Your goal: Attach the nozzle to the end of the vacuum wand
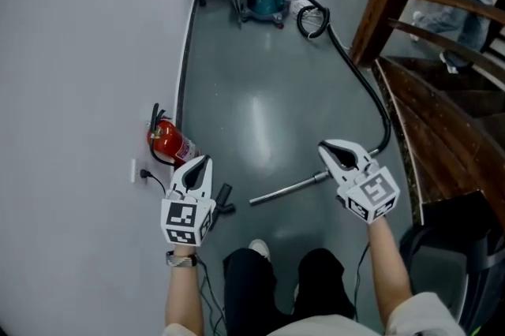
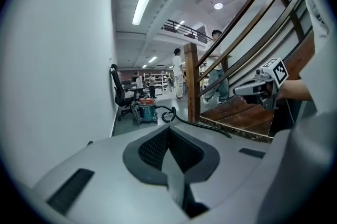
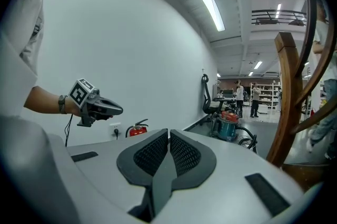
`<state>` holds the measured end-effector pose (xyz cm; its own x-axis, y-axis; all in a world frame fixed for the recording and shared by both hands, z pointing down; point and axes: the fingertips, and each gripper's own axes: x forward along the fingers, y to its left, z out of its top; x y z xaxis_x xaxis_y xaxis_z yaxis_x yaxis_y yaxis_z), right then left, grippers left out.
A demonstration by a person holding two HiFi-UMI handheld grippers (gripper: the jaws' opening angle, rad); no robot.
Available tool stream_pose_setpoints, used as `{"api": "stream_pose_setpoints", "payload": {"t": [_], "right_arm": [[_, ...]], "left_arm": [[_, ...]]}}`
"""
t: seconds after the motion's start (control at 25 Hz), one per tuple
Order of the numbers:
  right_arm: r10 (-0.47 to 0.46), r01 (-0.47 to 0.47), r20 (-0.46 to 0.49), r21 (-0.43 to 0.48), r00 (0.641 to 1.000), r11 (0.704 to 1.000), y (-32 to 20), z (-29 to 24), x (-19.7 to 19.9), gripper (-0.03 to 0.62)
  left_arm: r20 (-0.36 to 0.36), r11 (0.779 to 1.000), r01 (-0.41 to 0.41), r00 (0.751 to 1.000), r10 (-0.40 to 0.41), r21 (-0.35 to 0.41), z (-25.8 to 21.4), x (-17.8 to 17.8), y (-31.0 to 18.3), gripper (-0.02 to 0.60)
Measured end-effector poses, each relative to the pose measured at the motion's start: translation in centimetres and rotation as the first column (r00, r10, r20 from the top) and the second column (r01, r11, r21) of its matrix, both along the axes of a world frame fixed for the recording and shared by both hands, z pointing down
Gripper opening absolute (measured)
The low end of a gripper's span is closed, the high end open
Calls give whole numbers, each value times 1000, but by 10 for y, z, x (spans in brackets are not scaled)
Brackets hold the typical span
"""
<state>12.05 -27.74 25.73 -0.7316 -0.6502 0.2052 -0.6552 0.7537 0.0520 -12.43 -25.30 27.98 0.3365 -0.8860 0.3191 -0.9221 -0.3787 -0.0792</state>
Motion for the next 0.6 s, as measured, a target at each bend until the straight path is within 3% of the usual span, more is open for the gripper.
{"api": "stream_pose_setpoints", "payload": {"t": [0.4,0.6], "right_arm": [[-36,36,-10,59,999,998,-8,133,-22,31],[-79,79,-3,46,997,996,-5,182,-34,31]], "left_arm": [[24,998,28,999,-30,58,129,-24,-4,-2],[30,998,51,998,-52,45,177,-29,4,-2]]}}
